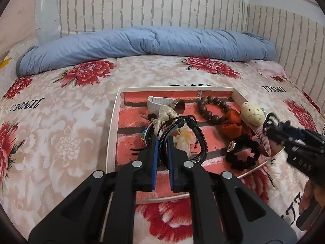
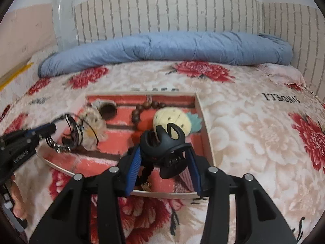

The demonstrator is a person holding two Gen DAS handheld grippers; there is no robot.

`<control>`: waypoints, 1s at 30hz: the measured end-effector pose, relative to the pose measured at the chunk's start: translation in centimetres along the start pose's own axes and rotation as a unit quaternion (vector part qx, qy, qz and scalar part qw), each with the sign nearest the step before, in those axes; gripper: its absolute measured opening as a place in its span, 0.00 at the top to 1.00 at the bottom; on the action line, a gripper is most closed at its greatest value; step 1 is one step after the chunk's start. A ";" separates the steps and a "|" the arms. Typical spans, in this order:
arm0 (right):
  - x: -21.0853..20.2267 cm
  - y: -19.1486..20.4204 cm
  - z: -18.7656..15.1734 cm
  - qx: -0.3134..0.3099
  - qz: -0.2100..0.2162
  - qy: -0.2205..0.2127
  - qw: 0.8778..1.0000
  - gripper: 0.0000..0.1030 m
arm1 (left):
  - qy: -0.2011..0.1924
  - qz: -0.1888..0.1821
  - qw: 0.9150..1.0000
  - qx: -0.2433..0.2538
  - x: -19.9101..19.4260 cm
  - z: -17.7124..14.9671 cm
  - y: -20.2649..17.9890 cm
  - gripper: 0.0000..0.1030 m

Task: Organize jewelry
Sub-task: 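Carry braided bracelet with left gripper while right gripper carries claw clip into tray, then open both grippers to release bracelet and claw clip, lift away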

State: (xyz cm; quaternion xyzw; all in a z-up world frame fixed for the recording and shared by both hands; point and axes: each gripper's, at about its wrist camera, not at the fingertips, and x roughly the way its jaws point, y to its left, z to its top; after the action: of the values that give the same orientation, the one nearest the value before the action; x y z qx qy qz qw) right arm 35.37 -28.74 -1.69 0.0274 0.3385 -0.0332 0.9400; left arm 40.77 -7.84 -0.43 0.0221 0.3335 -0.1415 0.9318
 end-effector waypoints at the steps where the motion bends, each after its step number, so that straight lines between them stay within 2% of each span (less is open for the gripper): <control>1: 0.2 0.0 -0.2 0.001 -0.002 0.001 1.000 0.57 | 0.000 -0.001 1.000 -0.001 0.1 -0.1 0.1 0.93; 12: 2.6 -1.9 -0.5 0.018 -0.015 0.002 1.000 0.57 | 0.031 0.017 0.999 0.000 2.9 -1.3 0.3 0.93; 15: 2.9 -2.4 -0.5 0.028 -0.007 0.002 1.000 0.57 | 0.034 0.017 0.999 -0.004 3.2 -1.4 0.5 0.93; 26: 3.4 -2.1 -1.3 0.019 -0.013 0.006 1.000 0.57 | 0.024 0.035 0.999 -0.006 3.2 -2.0 0.4 0.90; 30: 3.6 -2.1 -1.5 0.018 -0.013 0.011 1.000 0.57 | 0.022 0.039 0.999 0.002 3.1 -2.1 0.1 0.85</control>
State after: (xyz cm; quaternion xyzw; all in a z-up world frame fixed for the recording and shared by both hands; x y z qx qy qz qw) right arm 37.00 -30.86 -5.16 0.0404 0.3481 -0.0512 0.9352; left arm 41.77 -8.21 -4.03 0.0399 0.3530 -0.1050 0.9289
